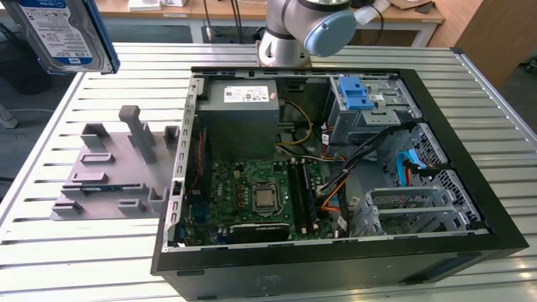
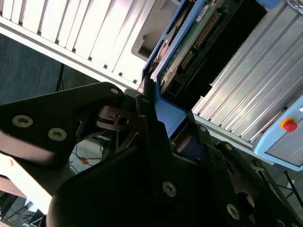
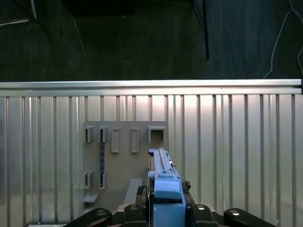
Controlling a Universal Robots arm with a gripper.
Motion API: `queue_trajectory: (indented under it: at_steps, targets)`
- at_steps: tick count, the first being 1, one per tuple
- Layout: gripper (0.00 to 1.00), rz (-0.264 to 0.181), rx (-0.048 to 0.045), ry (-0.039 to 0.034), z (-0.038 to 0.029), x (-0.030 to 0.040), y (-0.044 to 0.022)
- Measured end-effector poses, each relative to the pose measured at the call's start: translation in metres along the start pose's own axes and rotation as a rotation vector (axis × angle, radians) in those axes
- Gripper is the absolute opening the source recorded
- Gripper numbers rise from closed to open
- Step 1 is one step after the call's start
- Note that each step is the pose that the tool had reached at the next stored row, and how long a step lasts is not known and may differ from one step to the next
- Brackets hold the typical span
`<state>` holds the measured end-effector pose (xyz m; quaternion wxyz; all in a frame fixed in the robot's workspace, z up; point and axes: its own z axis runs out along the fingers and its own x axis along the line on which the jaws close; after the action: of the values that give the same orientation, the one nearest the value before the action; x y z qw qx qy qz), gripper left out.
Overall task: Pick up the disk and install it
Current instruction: 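Pick up the disk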
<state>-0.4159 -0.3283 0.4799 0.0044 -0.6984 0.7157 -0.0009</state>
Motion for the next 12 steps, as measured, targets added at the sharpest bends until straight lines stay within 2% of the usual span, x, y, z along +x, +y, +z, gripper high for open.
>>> queue_trajectory:
  at_steps: [12]
  targets:
    - [0.36,0.000,-0.0013,0.0000,0.0000,0.0098,-0.0124]
